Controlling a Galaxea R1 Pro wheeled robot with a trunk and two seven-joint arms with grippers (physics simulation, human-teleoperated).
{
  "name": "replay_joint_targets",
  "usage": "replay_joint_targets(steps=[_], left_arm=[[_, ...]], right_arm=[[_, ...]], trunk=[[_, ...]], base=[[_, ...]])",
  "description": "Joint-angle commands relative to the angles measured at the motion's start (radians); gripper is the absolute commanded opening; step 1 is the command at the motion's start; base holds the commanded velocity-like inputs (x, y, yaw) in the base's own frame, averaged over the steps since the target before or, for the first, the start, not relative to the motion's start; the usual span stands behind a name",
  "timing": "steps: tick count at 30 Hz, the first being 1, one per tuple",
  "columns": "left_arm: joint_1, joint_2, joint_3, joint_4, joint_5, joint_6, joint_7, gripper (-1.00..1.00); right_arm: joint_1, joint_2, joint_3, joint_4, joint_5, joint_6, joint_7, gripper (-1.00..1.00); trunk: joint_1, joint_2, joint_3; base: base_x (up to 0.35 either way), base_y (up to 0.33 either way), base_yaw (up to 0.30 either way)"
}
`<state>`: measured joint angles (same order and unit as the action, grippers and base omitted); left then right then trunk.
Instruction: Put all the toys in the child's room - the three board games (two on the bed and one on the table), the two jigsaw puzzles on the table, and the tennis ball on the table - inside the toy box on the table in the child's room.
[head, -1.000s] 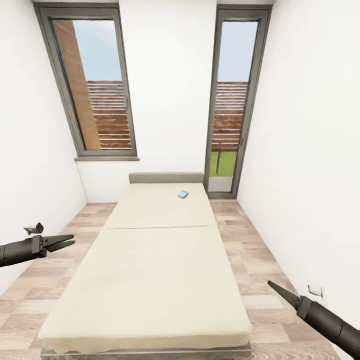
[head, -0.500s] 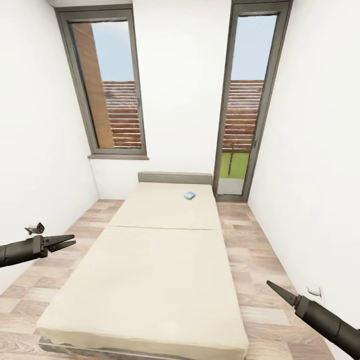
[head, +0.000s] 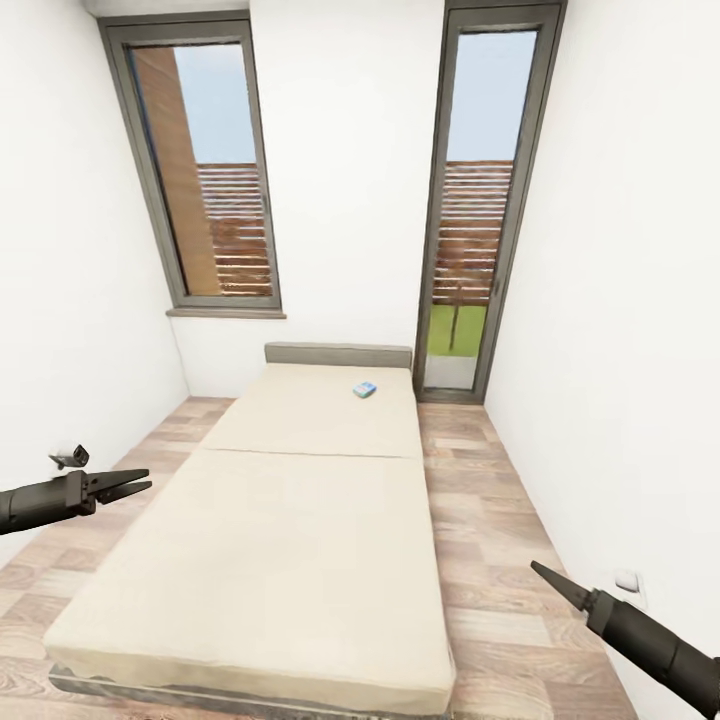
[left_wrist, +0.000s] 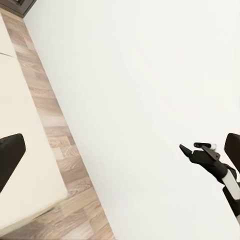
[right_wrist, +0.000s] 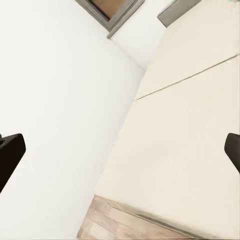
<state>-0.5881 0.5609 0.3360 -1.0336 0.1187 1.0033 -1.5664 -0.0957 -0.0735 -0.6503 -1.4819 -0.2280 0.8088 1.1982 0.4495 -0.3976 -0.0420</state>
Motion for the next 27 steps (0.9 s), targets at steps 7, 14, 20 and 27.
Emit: replay_joint_targets(steps=[7,14,20,27], left_arm=[[-0.001,0.0,0.0,0.0,-0.001,0.011,-0.004,1.0],[-0.001,0.0,0.0,0.0,-0.001,0.011,-0.004,1.0],[-0.001,0.0,0.0,0.0,-0.002,0.011,-0.004,1.0],[-0.001,0.0,0.0,0.0,-0.002,0.011,-0.004,1.0]], right_arm=[[-0.001,0.0,0.018,0.0,-0.004,0.03,-0.072,1.0],[-0.004,-0.005,0.117,-0.024,-0.003,0.107,-0.229,1.0],[-0.004,-0.003,0.157,-0.048,-0.009,0.122,-0.348,1.0],[-0.003,-0.001,0.172,-0.057,-0.02,0.124,-0.372,1.0]], trunk=[[0.0,-0.002,-0.002],[0.0,-0.002,-0.002],[0.0,-0.002,-0.002],[0.0,-0.002,-0.002]], base=[[-0.048,-0.096,0.001],[-0.011,-0.022,0.0],[-0.002,-0.005,0.0],[0.0,-0.001,0.0]])
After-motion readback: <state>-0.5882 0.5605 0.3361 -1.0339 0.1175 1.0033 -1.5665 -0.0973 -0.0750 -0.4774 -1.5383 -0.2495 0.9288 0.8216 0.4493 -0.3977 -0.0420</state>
